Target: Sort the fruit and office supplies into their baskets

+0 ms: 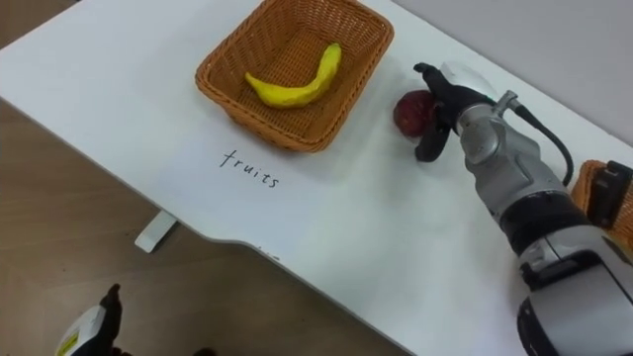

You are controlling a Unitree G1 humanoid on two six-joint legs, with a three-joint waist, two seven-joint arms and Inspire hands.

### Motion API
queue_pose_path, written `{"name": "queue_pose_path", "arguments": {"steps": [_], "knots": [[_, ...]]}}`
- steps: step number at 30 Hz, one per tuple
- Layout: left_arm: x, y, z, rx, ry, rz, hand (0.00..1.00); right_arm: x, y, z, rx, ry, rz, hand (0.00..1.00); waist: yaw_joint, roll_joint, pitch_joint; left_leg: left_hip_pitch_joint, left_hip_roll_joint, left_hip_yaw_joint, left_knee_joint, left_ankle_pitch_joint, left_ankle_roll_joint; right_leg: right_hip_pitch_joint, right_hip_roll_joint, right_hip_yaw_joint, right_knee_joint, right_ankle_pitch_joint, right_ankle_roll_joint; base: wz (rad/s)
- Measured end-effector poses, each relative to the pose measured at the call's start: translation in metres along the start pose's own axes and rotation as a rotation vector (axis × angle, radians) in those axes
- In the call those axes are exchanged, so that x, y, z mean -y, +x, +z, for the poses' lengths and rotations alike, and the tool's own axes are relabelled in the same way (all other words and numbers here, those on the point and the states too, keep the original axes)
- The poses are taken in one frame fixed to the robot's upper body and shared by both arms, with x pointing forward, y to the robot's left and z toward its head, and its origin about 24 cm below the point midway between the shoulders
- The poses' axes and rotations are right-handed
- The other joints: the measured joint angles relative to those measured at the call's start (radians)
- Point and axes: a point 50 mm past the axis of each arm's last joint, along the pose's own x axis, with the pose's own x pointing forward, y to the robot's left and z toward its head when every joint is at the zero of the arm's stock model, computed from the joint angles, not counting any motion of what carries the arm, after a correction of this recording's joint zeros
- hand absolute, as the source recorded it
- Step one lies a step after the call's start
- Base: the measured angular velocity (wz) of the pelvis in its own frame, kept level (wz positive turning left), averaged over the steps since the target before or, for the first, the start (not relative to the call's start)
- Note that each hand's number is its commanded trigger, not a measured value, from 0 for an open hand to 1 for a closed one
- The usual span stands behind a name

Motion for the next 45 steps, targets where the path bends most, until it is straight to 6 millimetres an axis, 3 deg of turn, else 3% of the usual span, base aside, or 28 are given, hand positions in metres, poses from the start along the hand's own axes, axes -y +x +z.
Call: {"name": "queue_pose_path", "arguments": {"steps": [16, 45], "knots": [[-0.003, 0.0006, -0.0021, -0.002, 0.009, 0.006, 0.0, 0.0015, -0.0003, 0.0016, -0.002, -0.098, 0.005, 0.0, 0.026, -0.004, 0.0003, -0.011, 0.0, 0.0, 0.004, 0.0, 0.0, -0.008, 0.001, -0.001, 0.0, 0.0, -0.001, 0.0], [-0.0024, 0.001, -0.0003, 0.012, 0.025, -0.003, 0.0, 0.0007, -0.0026, 0.0069, 0.032, -0.183, 0.044, 0.0, 0.024, -0.013, 0.0002, -0.016, 0.0, -0.008, 0.001, 0.0, 0.0, -0.01, 0.001, -0.026, 0.0, 0.001, -0.001, 0.0]]}}
